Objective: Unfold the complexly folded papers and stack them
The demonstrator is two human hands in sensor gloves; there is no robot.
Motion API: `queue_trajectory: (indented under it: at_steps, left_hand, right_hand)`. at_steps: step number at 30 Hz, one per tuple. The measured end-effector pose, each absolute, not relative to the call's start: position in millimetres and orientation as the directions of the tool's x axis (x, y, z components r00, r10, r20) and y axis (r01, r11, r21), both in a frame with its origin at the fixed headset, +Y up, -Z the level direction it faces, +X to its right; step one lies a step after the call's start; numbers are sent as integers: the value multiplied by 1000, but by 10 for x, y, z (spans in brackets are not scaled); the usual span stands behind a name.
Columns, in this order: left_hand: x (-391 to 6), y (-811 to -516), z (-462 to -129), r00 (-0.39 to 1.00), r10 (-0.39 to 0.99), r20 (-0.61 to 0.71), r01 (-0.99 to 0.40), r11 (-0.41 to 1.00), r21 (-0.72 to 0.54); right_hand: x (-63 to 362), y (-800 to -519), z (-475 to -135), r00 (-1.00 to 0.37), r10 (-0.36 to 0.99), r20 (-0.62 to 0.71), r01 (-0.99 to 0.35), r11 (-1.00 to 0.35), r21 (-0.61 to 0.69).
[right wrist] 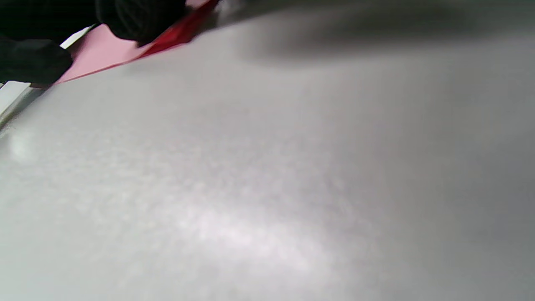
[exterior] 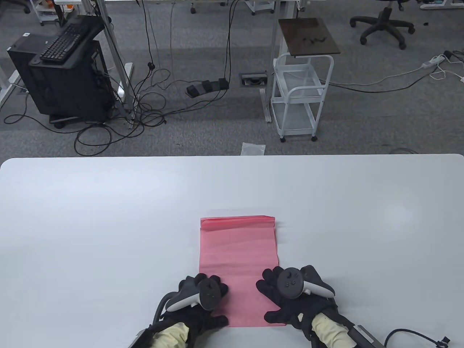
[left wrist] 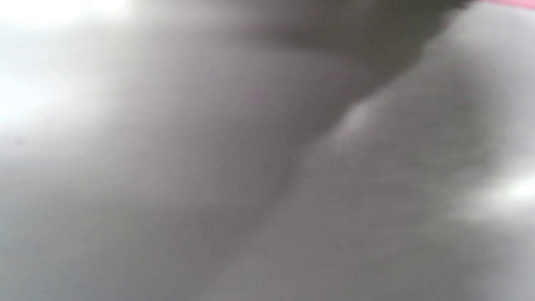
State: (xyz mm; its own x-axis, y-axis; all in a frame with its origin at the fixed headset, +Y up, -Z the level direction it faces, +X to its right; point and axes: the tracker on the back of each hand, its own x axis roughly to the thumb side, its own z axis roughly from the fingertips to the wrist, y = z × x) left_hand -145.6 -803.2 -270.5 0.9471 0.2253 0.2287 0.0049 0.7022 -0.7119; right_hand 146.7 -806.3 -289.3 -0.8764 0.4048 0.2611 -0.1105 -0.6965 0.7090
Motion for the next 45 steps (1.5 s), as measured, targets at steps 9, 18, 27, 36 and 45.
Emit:
queue_trajectory:
  at_steps: [9, 18, 27, 36, 45]
  left_hand:
    - [-1571, -7924, -2743, 953, 224, 202, -6, 684, -729]
    - [-791, -7938, -2973, 848, 160, 506, 225, 756, -615]
    - [-1320, -8018, -3557, 969, 197, 147, -62, 775, -629]
    - [-1541, -7919, -3645, 976, 215, 42, -136, 746, -652]
    - [-831, -7769, -3388, 906, 285, 313, 3, 735, -678]
  right_hand:
    - [1467, -8065, -2893, -877, 407, 256, -112, -691, 714]
    - [1469, -8070, -2896, -875, 412, 255, -116, -688, 716]
    - [1471, -8074, -2898, -874, 415, 254, -120, -690, 714]
    - [1471, -8075, -2899, -875, 414, 252, -119, -688, 716]
    - [1473, -8080, -2900, -872, 421, 250, -125, -685, 717]
